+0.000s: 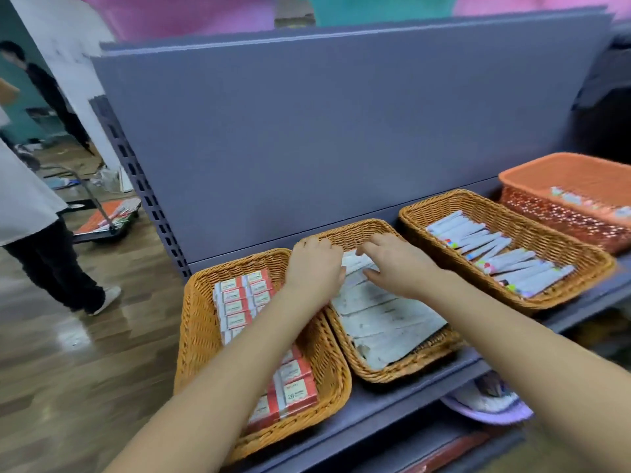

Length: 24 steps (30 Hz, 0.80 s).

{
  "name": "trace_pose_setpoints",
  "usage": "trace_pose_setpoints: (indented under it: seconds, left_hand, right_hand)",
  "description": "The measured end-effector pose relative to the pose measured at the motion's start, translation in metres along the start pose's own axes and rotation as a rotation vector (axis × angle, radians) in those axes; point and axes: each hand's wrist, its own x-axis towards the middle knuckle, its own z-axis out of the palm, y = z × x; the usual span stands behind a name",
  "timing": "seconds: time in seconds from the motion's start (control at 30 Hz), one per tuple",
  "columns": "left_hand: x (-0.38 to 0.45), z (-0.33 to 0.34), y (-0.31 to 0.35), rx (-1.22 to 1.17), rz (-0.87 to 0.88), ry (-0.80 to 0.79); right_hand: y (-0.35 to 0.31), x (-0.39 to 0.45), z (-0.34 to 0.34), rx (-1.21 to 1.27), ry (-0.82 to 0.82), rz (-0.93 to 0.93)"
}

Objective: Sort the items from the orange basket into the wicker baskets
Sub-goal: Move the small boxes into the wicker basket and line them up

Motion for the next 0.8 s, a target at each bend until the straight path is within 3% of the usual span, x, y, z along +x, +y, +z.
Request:
trace_pose_setpoints:
  seconds: [0.53,0.8]
  left_hand:
    - [0.137,-0.05,0.232,-0.078,0.092,0.09]
    - [0.207,-0.062,0.303,-0.125,0.15,0.132]
  right_hand:
    - [0.252,-0.096,-0.055,-0.105,0.029,0.187]
    - [0.35,-0.102,-0.074,-0.085,0.046,0.308]
